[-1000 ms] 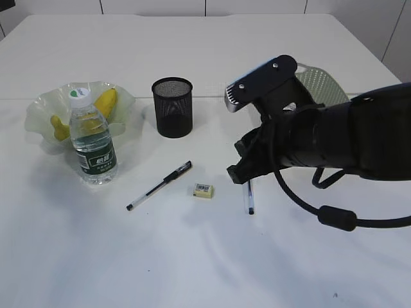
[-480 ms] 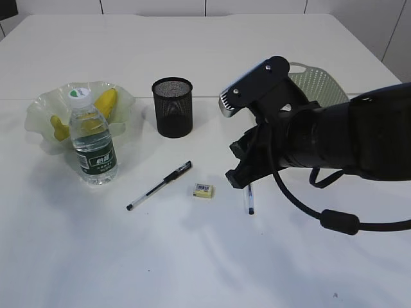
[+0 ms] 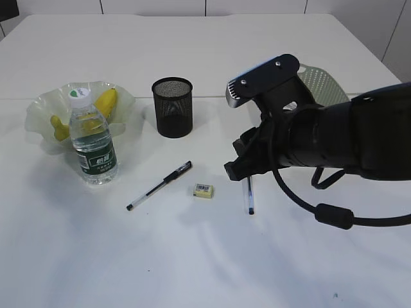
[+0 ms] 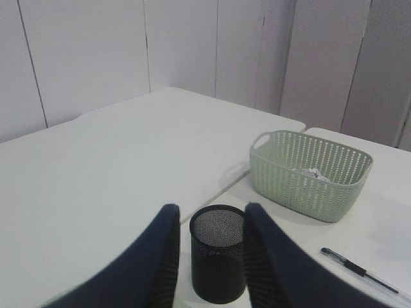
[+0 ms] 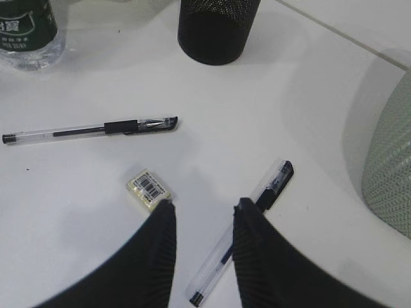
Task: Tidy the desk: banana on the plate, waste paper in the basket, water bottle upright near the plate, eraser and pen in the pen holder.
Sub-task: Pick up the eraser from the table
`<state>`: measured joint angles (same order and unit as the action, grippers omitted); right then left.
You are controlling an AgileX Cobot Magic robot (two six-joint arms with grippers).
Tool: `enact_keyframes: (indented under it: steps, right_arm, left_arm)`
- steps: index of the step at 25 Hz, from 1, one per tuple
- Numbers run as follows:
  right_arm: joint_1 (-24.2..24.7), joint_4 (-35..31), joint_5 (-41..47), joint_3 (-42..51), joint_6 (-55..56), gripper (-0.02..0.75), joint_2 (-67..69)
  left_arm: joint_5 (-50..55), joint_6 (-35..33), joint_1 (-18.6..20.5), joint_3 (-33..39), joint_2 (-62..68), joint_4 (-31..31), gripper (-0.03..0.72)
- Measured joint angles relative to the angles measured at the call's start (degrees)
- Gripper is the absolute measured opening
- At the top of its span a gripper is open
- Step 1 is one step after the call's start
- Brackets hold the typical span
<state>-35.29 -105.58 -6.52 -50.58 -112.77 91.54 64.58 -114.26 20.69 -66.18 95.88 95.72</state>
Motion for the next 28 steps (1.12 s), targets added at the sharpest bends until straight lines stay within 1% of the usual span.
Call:
enact_keyframes:
  steps: [9, 14, 18, 23, 28]
  right_arm:
    - [0.0, 0.0, 0.9, 0.0, 3.2, 0.229, -2.1]
    - [0.0, 0.0, 0.9, 0.0, 8.7, 0.229, -2.1]
    - [0.0, 0.0, 0.9, 0.0, 10.7, 0.229, -2.1]
    - [0.0, 0.0, 1.0, 0.0, 10.2, 0.229, -2.1]
    - [0.0, 0.0, 1.0, 0.0, 5.1, 0.229, -2.1]
  left_arm:
    - [1.5, 0.1, 0.0, 0.0, 0.0, -0.1, 0.23]
    - [1.6, 0.1, 0.0, 0.0, 0.0, -0.1, 0.23]
    - [2.1, 0.2, 0.0, 0.0, 0.0, -0.1, 0.23]
    - [2.4, 0.2, 0.0, 0.0, 0.0, -0.1, 0.231]
    - [2.4, 0.2, 0.0, 0.0, -1.0, -0.2, 0.23]
